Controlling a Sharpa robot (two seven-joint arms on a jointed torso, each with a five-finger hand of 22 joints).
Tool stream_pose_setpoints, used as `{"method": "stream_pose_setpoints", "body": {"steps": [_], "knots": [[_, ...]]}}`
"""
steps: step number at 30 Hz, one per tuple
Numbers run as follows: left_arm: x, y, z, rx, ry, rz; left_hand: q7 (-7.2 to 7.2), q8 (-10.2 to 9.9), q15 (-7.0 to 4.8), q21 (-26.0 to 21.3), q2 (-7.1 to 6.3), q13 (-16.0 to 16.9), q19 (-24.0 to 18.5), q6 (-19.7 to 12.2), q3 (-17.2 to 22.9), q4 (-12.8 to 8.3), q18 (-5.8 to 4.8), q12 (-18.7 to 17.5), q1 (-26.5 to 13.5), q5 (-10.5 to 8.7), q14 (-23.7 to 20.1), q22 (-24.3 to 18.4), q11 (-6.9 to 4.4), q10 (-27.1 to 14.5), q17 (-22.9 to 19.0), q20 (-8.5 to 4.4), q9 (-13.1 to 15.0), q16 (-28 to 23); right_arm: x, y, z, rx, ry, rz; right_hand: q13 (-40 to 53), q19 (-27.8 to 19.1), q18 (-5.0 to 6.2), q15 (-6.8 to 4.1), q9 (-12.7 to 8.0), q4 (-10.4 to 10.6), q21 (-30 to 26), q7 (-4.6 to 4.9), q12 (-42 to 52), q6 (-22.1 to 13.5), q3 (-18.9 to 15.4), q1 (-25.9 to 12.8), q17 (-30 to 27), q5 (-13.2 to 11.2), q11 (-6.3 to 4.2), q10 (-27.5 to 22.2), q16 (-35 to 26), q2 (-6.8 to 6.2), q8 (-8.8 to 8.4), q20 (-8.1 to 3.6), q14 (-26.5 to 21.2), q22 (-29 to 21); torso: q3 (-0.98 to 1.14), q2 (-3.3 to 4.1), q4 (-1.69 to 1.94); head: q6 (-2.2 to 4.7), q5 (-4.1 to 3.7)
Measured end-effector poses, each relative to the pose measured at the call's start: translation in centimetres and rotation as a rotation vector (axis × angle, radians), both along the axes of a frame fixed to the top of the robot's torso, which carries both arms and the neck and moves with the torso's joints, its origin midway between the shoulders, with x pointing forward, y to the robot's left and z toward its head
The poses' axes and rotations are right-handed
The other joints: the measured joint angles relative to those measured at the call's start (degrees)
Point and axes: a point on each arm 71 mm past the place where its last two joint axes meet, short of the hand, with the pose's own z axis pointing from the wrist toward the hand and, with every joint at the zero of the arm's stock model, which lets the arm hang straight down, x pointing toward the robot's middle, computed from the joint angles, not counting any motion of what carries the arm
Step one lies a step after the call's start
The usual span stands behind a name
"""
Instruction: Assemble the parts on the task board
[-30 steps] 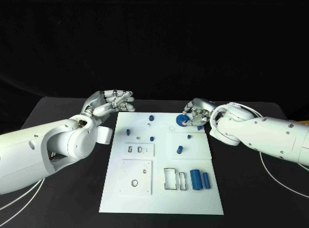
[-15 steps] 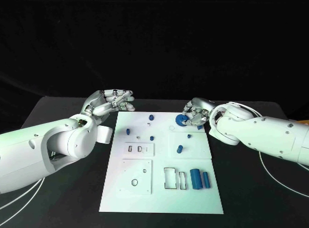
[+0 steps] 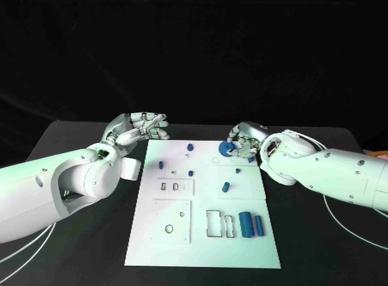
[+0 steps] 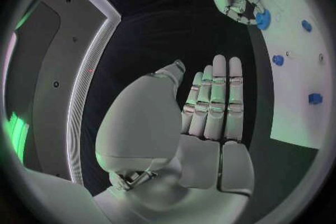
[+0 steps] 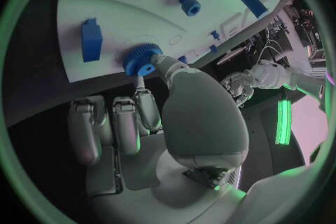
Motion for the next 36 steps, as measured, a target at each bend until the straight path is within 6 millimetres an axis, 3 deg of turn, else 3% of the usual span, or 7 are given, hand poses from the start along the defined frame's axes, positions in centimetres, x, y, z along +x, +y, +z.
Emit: {"method": "stream_pose_setpoints", "body": {"steps": [8,22,36], "knots": [[0.0,0.0,0.0,0.0,0.001,0.0,0.0,0.0,0.0,0.0,0.0,0.0,0.0,0.0,0.0,0.0,0.0,0.0,0.0,0.0,0.0,0.0,0.0,0.0,0.06,0.0,0.0,0.0,-1.4,1.4,1.1,0.029,-0.092,0.041,0.25,0.19,0.0,-0.2,0.01,-0.38,0.5,-0.01,0.0,-0.01,0.68,-0.53,-0.01,0.39,0.17,0.17,0.0,-0.23,0.18,-0.2,0.2,-0.01,-0.02,-0.01,-0.07,-0.05,0.22],[0.0,-0.1,0.0,0.0,0.002,-0.002,0.0,0.0,0.0,0.0,0.0,0.05,0.0,0.0,0.16,-0.16,0.0,0.0,0.0,0.0,0.0,0.06,0.0,0.0,0.15,0.0,0.0,0.0,-2.7,6.5,2.2,0.036,-0.195,0.158,0.24,0.19,0.0,-0.2,0.02,-0.53,0.76,-0.02,0.0,-0.02,0.83,-0.65,-0.01,0.38,0.0,0.41,-0.01,-0.35,0.17,-0.19,0.2,-0.02,-0.01,-0.03,0.0,-0.31,1.04],[0.0,-0.4,0.0,-0.003,0.0,-0.006,0.0,0.0,0.0,0.0,0.0,0.04,0.0,0.0,0.16,-0.16,0.0,0.0,0.0,0.0,0.0,0.05,0.0,0.0,0.22,0.0,0.0,0.23,-2.8,10.5,0.6,0.023,-0.185,0.208,0.15,-0.02,0.0,-0.2,0.03,-0.43,0.76,-0.03,-0.01,-0.03,1.27,-0.56,-0.02,0.27,0.0,0.41,-0.01,-0.28,-0.22,-0.41,0.2,-0.03,0.01,0.07,0.03,-0.82,1.7]]}}
